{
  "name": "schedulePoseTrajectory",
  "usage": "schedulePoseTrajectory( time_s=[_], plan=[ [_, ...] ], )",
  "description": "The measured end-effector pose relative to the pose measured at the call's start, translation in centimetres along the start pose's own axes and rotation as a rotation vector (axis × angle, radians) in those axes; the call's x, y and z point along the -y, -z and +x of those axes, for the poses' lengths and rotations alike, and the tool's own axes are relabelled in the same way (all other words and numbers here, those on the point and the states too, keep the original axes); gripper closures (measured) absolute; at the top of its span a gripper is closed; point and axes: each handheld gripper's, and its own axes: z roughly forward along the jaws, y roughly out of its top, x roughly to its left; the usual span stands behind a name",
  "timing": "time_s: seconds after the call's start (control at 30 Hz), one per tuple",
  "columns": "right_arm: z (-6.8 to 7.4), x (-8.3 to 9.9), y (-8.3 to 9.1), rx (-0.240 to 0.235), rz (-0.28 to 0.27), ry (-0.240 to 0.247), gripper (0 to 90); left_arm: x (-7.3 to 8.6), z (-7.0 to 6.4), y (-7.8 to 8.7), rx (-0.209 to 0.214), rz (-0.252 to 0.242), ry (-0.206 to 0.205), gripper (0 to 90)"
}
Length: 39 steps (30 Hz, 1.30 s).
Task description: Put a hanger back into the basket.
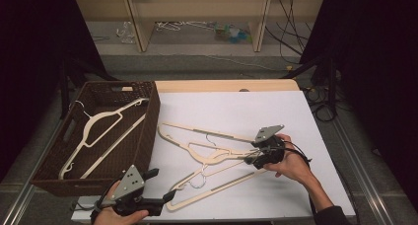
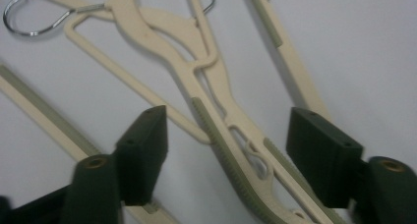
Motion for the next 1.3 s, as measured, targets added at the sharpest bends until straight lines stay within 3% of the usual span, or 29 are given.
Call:
schedulePoseTrajectory(
  time_s=[0.2, 0.27, 0.43, 0.53, 0.7, 0.83, 0.93, 1.13, 1.23, 1.3],
  plan=[
    [-0.3, -0.4, -1.2, -0.033, 0.083, 0.047, 45.3, 0.1, 0.0, 0.0, -0.002, 0.006, -0.005, 17.4],
    [-0.4, -0.1, -1.8, -0.049, 0.123, 0.083, 50.8, 0.1, 0.0, -0.1, 0.006, 0.004, -0.007, 17.4],
    [-0.4, 0.1, -2.0, -0.066, 0.137, 0.12, 57.5, 0.2, -0.1, -0.2, 0.013, 0.017, -0.011, 17.4],
    [-0.1, 0.2, -1.7, -0.113, 0.172, 0.169, 67.1, 0.3, -0.2, -0.3, 0.016, 0.017, -0.01, 17.4],
    [0.2, 0.0, -1.8, -0.106, 0.204, 0.199, 62.1, 0.3, -0.2, -0.4, 0.018, 0.026, -0.012, 17.5],
    [0.4, 0.0, -1.8, -0.118, 0.205, 0.257, 69.0, 0.3, -0.2, -0.4, 0.015, 0.029, -0.016, 17.6],
    [0.9, -0.4, -1.8, -0.115, 0.239, 0.304, 71.6, 0.4, -0.2, -0.4, 0.017, 0.034, -0.015, 17.6],
    [1.2, -0.9, -1.9, -0.099, 0.265, 0.333, 69.3, 0.5, 0.0, -0.5, 0.022, 0.04, -0.018, 17.6],
    [1.3, -1.1, -2.3, -0.093, 0.206, 0.33, 63.6, 0.5, -0.1, -0.5, 0.02, 0.048, -0.023, 17.6],
    [1.6, -1.2, -2.5, -0.097, 0.217, 0.336, 66.9, 0.5, -0.2, -0.6, 0.02, 0.049, -0.017, 17.7]
  ],
)
